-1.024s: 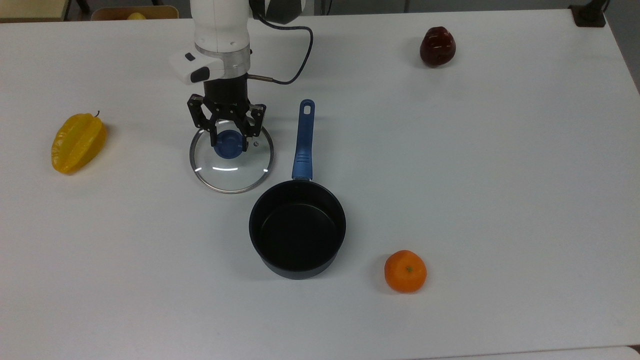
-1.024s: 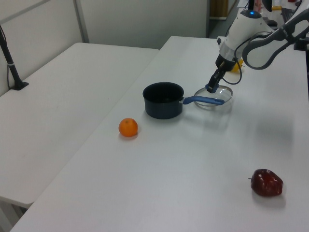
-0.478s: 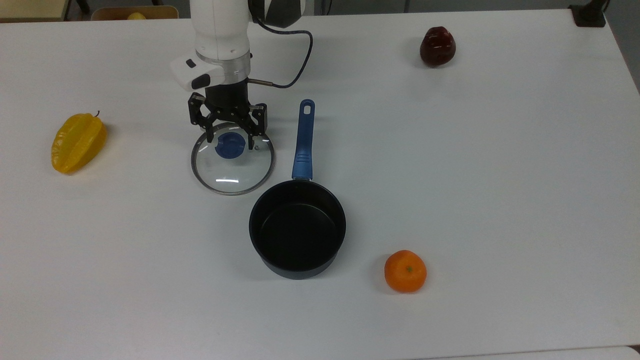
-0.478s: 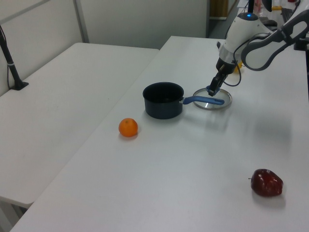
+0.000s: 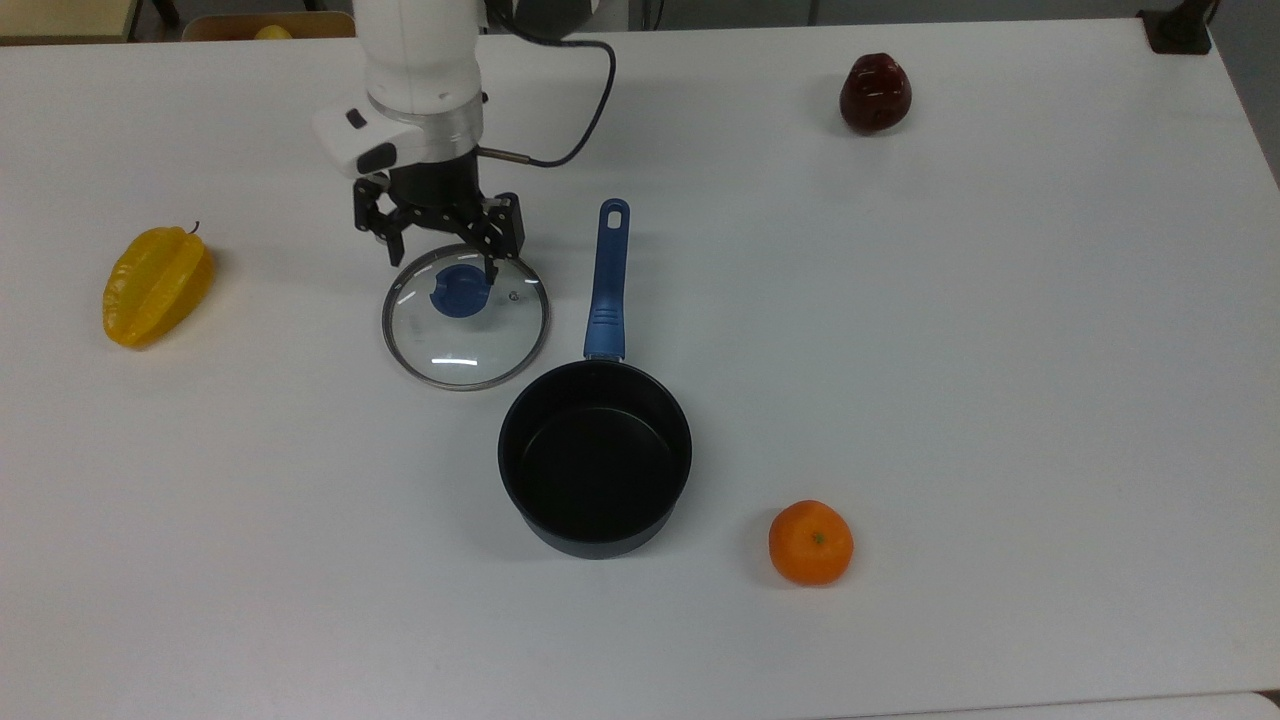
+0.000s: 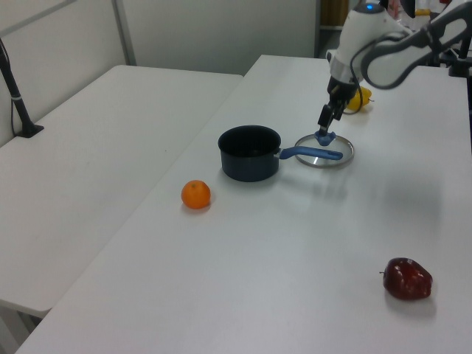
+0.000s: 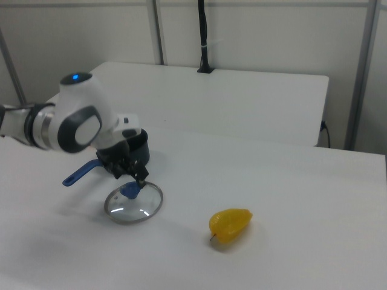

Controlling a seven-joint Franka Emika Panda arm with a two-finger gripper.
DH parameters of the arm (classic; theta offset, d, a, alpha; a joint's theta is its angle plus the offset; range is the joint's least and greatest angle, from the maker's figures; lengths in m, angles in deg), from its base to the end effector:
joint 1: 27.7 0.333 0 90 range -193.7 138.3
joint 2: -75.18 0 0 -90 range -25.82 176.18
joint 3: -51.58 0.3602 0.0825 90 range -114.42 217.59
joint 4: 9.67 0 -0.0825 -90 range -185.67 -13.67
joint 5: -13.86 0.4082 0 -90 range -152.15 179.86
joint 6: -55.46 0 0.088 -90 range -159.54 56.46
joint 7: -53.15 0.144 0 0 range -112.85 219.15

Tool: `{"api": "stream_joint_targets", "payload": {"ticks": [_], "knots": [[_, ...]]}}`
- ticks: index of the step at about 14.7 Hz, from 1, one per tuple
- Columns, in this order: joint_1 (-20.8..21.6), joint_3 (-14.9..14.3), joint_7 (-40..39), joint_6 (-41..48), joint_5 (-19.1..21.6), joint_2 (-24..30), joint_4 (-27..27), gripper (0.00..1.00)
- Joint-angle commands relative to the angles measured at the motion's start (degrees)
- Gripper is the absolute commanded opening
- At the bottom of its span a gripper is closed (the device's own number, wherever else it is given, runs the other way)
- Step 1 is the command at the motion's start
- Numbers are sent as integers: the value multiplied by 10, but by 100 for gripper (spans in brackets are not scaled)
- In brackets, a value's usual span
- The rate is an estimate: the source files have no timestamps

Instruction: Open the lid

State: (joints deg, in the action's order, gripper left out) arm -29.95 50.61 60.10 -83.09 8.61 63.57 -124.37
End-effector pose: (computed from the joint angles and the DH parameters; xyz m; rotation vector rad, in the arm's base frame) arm 0.6465 -0.0387 0.3720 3.0547 -0.1752 0.3312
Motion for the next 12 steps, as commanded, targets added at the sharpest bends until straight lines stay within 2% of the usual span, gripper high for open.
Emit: {"api": "stream_joint_targets", "payload": {"ticks": [1, 4, 6, 8, 10, 12], "knots": [[7, 4, 11, 184, -12, 10, 114, 100], [34, 13, 7, 297, -10, 29, 176, 100], [56, 13, 10, 357, -2, 59, 192, 100], [72, 11, 6, 405, 14, 104, 187, 100], [78, -1, -5, 434, 55, 132, 186, 100], [94, -17, -25, 462, 59, 149, 185, 100]]}}
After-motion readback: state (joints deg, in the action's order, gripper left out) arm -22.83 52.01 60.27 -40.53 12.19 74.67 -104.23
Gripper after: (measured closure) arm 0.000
